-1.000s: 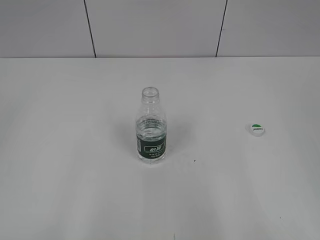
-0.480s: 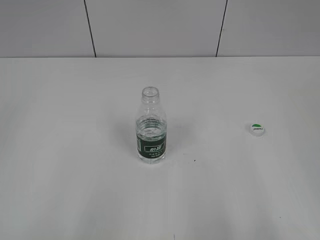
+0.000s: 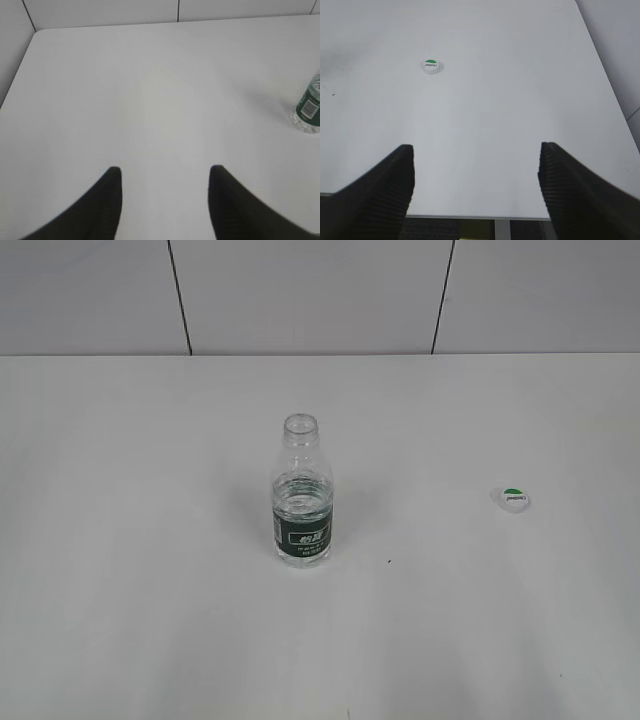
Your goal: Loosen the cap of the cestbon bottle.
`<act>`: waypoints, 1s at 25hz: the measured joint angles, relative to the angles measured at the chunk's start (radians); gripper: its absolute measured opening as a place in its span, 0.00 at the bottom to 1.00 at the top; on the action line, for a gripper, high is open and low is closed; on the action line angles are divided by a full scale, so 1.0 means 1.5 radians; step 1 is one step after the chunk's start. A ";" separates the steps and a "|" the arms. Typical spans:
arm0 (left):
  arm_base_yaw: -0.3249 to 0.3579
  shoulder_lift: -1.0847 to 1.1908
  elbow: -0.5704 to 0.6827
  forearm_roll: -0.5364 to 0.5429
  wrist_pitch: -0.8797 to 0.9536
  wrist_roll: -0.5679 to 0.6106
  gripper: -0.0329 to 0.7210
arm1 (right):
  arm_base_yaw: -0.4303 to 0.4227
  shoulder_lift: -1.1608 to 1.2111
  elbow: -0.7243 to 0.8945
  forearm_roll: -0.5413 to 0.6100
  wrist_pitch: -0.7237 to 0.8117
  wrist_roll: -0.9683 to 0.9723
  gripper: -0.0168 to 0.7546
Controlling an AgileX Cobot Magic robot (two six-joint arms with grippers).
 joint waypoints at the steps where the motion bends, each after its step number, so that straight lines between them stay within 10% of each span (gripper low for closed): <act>1: 0.000 0.000 0.000 0.000 0.000 0.000 0.50 | 0.000 0.000 0.000 0.000 0.000 0.000 0.79; 25: 0.000 0.000 0.000 0.000 -0.001 0.000 0.55 | 0.000 0.000 0.000 0.000 -0.001 0.000 0.79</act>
